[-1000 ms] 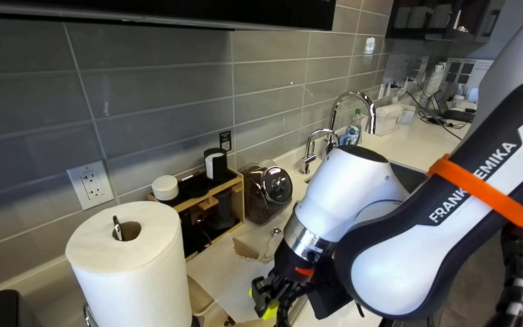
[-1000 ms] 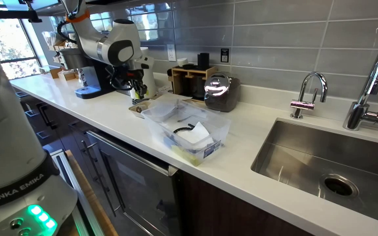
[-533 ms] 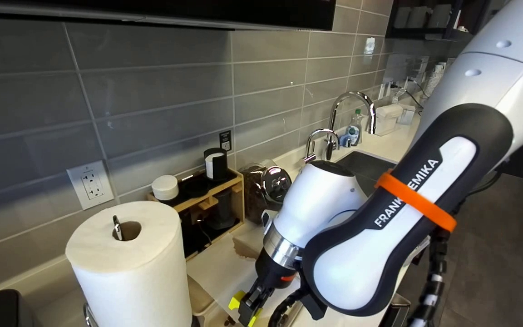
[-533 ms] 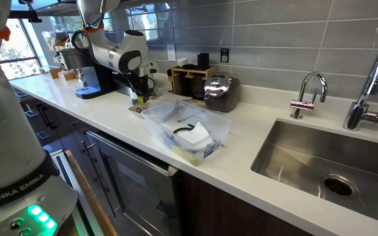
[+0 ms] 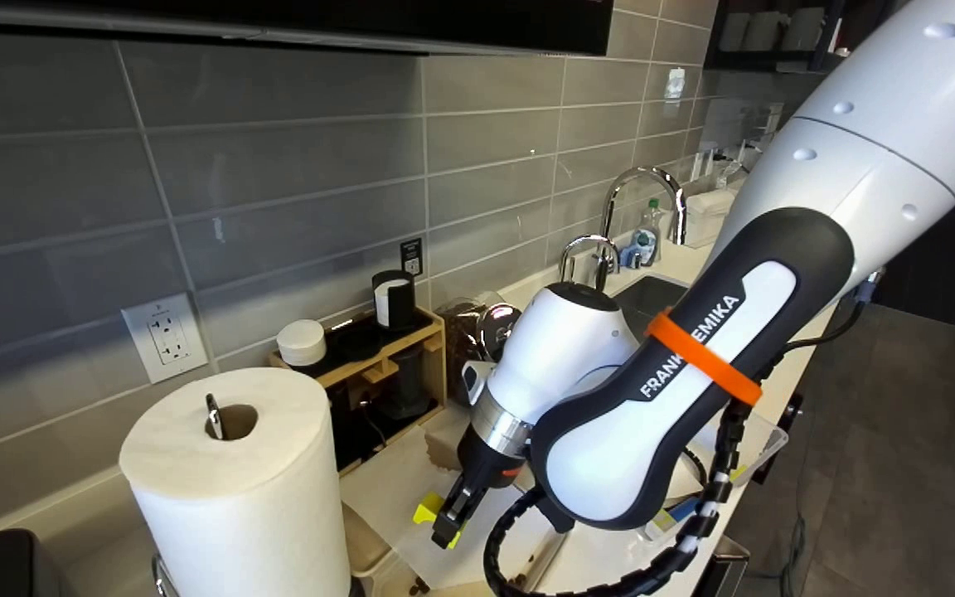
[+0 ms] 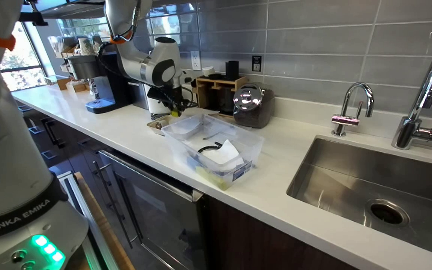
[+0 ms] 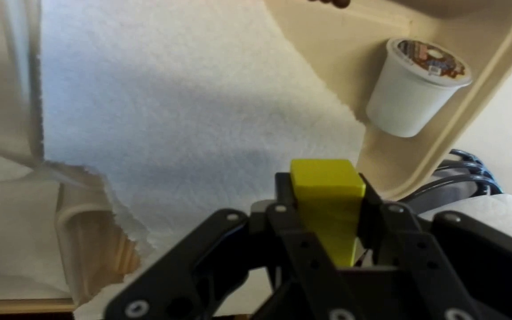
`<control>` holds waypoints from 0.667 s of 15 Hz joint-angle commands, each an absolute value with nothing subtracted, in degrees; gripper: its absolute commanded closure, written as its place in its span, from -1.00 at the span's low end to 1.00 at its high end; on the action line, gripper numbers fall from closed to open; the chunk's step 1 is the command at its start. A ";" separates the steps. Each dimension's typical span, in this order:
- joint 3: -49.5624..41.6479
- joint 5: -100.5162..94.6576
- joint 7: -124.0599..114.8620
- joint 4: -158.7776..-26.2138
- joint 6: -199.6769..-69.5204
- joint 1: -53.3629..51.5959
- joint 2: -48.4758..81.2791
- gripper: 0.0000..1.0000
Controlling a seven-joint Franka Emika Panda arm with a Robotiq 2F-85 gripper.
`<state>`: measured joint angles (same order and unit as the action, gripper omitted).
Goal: Remove the yellow object from the lunch box
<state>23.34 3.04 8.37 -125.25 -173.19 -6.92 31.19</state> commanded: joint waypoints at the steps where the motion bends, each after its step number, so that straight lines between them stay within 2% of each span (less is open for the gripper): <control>1: 18.23 0.84 6.30 -123.95 -173.45 -11.01 32.14 0.82; 10: 10.31 -1.14 2.03 -121.97 -172.99 -18.68 33.71 0.82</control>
